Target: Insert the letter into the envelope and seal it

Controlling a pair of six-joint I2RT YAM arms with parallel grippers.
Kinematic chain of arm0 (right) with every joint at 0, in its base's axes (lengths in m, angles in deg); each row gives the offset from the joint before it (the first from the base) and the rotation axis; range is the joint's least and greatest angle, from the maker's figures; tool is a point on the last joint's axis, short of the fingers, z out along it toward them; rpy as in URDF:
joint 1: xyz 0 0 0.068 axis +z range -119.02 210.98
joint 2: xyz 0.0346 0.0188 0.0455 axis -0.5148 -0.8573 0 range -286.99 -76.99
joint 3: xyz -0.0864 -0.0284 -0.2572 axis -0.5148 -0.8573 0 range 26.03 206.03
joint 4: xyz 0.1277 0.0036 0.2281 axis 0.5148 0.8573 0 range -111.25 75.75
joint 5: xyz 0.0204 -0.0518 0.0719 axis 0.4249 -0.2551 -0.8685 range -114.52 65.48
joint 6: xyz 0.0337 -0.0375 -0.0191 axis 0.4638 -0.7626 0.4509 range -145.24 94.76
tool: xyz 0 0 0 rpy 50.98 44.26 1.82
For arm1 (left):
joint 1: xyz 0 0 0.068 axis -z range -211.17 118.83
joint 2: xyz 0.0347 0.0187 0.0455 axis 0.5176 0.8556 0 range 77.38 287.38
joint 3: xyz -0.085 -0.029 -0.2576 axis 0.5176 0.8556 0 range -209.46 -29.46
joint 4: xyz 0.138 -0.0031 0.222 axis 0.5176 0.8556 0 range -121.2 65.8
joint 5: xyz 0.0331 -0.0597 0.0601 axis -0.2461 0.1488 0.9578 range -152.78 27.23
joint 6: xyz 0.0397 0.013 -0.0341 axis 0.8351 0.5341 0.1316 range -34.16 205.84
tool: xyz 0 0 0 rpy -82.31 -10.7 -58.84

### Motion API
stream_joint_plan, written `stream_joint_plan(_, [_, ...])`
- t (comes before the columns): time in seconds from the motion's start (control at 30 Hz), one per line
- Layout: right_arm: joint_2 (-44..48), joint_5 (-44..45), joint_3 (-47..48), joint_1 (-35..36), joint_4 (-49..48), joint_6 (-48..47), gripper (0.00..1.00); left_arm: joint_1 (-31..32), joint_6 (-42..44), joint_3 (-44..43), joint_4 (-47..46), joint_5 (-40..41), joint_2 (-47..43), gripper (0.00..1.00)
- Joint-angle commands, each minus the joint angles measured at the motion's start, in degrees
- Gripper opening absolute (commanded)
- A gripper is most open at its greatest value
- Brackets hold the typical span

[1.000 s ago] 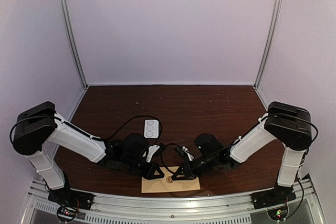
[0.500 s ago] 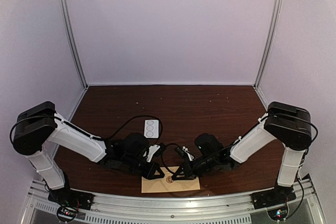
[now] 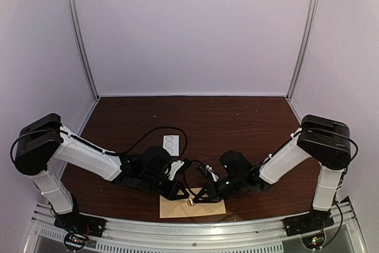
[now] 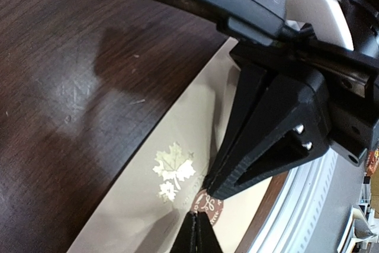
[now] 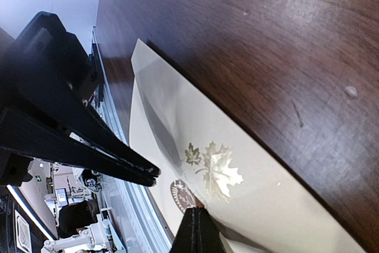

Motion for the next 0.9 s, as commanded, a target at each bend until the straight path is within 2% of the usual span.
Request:
stream_joint_plan(0.0, [-1.4, 1.8, -0.9, -0.4, 0.4, 0.6, 0.0, 0.7, 1.6, -1.2, -2.2, -1.3, 1.0, 0.02])
stream_joint_plan(0.87, [-1.7, 1.8, -1.0, -0.5, 0.4, 0.7, 0.0, 0.9, 1.7, -0.7, -4.9, -2.9, 4.6, 0.0])
